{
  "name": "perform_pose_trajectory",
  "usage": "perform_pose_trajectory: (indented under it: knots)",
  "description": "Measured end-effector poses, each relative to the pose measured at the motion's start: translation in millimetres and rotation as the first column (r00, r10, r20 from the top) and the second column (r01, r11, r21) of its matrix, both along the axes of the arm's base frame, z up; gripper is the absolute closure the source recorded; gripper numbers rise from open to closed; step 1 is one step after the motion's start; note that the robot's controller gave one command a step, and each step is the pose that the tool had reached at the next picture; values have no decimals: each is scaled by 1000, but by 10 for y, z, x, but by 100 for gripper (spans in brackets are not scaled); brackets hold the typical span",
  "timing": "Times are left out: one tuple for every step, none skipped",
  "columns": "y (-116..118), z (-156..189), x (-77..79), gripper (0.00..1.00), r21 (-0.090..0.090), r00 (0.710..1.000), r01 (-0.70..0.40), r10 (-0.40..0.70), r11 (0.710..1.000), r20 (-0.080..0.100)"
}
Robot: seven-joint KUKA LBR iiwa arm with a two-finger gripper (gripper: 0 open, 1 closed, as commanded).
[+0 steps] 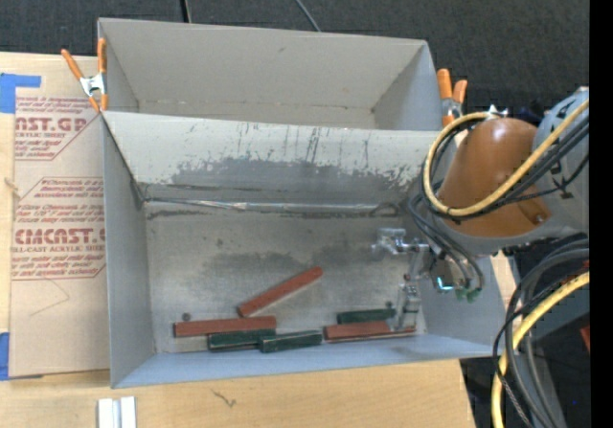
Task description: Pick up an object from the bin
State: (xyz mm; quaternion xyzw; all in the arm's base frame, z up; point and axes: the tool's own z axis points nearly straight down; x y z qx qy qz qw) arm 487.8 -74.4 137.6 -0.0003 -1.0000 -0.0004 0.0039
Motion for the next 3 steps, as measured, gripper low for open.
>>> perform_pose_trajectory:
  knots:
    - [3, 40, 20, 0, -1, 1000, -1, 1, 1000, 8]
    - [177, -573, -42, 0, -2, 991, -130, 130, 992, 12]
    - [239, -398, -57, 0, 0, 991, -135, 135, 991, 9]
